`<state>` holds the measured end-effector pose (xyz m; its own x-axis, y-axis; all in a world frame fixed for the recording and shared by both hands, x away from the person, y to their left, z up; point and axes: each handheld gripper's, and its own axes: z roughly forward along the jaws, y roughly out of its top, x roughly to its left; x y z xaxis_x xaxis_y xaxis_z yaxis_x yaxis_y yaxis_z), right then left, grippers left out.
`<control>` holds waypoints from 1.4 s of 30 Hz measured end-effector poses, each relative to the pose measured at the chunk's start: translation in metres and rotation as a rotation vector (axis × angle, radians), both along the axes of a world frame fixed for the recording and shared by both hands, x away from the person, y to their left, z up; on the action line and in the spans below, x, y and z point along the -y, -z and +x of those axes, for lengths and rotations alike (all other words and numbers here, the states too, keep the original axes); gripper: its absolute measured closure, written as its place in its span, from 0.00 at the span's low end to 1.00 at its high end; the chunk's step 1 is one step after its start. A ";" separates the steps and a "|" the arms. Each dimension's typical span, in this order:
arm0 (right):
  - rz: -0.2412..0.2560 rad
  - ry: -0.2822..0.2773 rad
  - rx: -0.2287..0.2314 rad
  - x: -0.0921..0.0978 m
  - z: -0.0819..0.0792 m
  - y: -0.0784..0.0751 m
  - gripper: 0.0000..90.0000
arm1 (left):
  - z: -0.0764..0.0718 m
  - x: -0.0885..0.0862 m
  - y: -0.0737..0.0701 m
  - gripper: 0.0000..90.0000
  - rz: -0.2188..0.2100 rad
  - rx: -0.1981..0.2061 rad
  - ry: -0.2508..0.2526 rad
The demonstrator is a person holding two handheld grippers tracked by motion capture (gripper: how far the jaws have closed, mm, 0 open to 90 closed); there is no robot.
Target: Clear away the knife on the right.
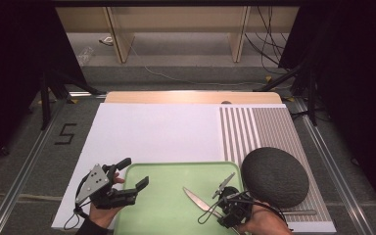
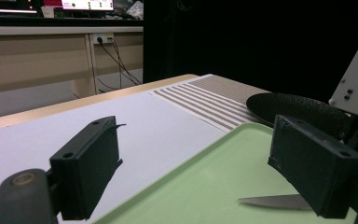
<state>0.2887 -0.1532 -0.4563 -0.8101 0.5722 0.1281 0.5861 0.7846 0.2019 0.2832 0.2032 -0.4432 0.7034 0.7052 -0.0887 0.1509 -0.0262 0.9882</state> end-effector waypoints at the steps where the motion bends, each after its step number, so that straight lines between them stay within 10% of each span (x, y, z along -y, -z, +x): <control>1: 0.033 -0.005 0.015 0.000 0.001 -0.002 0.57 | 0.000 0.000 0.000 0.17 0.001 0.001 0.004; 8: 0.176 -0.018 0.140 -0.004 -0.003 -0.014 0.46 | 0.000 0.000 0.000 0.17 0.001 0.001 0.004; 15: 0.212 -0.038 0.213 -0.004 -0.004 -0.009 0.68 | 0.000 0.001 0.000 0.17 0.001 0.001 0.006; 26: 0.196 -0.103 0.230 -0.013 -0.008 0.002 0.97 | 0.000 0.000 0.000 0.17 -0.003 0.002 0.008; 42: 0.112 -0.156 0.241 -0.017 -0.009 0.009 1.00 | 0.000 0.000 0.000 0.17 -0.001 0.001 0.007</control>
<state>0.2793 -0.1367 -0.4653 -0.9017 0.4318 -0.0226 0.3853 0.8262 0.4110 0.2832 0.2028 -0.4432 0.7086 0.7000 -0.0890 0.1496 -0.0258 0.9884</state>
